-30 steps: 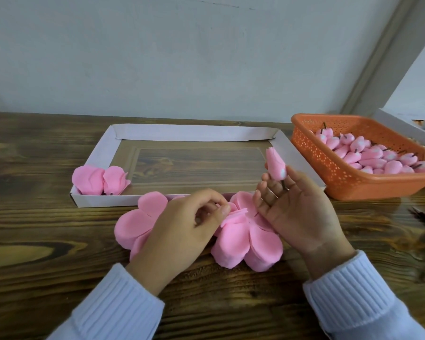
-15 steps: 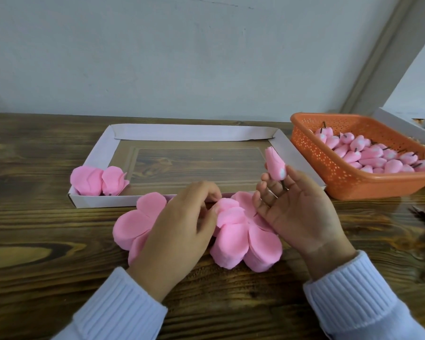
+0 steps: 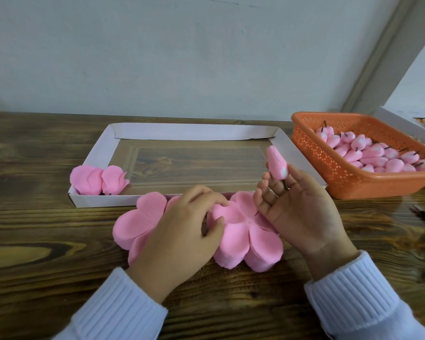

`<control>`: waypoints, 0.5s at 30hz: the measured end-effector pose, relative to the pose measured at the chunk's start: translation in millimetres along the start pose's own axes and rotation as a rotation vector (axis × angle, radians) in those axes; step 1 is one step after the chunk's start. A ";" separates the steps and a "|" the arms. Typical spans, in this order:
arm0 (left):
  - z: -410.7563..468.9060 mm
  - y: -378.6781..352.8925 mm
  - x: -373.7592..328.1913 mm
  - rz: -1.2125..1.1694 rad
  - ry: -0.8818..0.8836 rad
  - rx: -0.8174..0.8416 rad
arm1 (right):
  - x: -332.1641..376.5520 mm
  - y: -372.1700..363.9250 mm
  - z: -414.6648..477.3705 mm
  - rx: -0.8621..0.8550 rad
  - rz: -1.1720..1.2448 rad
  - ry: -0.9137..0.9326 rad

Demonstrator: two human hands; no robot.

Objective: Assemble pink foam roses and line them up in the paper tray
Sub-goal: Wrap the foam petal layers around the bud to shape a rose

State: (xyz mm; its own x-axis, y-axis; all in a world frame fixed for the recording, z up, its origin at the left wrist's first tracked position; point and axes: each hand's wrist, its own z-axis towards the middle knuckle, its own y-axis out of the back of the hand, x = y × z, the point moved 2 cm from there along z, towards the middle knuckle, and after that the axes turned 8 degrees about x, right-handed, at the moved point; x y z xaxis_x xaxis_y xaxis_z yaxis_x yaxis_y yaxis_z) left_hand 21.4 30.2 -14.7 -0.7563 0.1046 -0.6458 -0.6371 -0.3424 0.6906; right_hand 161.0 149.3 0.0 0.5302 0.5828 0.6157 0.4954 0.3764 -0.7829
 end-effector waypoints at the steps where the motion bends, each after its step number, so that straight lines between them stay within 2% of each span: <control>1: -0.1 -0.2 0.5 0.004 0.000 -0.007 | 0.1 0.2 -0.1 0.002 0.001 0.001; 5: 0.6 -0.6 2.4 0.003 0.015 -0.047 | 0.0 0.5 -0.3 0.013 -0.003 -0.001; 15: 5.0 -3.9 -0.3 0.082 0.061 -0.023 | -1.0 0.3 -1.0 0.012 -0.024 -0.003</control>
State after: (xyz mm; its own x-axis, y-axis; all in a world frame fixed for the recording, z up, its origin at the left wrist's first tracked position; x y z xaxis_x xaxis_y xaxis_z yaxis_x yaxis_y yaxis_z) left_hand 23.4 36.2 -15.5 -0.7951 0.0188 -0.6062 -0.5689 -0.3693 0.7348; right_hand 161.3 148.1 -0.8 0.5162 0.5758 0.6340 0.4994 0.3990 -0.7690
